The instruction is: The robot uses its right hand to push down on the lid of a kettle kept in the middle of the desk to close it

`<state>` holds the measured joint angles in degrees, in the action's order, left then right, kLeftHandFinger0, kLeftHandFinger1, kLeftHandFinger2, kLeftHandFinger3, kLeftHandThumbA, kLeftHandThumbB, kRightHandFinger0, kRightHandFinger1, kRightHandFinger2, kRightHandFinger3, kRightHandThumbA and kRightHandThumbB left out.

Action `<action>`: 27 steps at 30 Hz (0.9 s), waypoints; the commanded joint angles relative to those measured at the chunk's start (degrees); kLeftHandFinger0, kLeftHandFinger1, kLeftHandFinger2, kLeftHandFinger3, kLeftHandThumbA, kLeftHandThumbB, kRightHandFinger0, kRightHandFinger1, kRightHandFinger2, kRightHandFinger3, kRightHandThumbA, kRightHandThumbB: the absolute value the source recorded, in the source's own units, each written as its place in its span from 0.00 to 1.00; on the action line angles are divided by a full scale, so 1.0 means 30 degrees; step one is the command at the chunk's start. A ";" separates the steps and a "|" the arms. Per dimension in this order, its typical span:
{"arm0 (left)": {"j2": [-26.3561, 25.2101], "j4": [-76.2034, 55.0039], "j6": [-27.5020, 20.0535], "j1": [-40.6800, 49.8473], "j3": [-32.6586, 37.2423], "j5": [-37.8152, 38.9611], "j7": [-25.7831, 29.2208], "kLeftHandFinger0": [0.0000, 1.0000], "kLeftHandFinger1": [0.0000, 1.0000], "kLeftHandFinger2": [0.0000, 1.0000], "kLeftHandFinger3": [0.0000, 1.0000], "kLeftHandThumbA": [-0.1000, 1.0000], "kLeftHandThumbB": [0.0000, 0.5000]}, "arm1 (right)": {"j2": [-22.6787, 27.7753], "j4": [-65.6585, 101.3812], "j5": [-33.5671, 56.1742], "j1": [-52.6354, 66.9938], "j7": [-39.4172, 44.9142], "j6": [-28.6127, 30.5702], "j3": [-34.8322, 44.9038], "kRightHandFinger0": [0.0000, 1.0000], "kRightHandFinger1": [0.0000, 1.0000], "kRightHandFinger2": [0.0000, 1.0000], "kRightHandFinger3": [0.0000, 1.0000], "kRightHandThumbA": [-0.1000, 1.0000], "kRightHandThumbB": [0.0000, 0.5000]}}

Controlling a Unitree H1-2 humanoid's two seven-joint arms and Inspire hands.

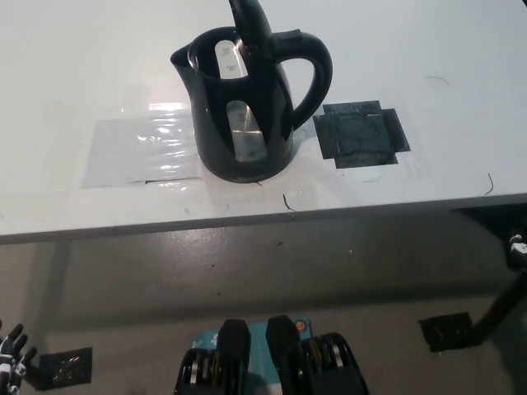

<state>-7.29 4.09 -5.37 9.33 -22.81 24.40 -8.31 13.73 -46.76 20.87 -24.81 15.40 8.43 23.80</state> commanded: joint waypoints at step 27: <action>-0.0740 -0.0954 -0.0373 0.0865 -0.0442 0.0526 -0.0253 1.00 1.00 0.96 1.00 0.60 0.41 | 0.1504 1.7391 -0.8407 -1.5005 -0.5151 -1.1786 -0.4886 1.00 1.00 1.00 1.00 0.42 0.25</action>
<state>-7.25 4.20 -5.26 10.10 -22.82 24.57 -8.30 15.48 -1.77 12.04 -37.80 5.32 -9.62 19.70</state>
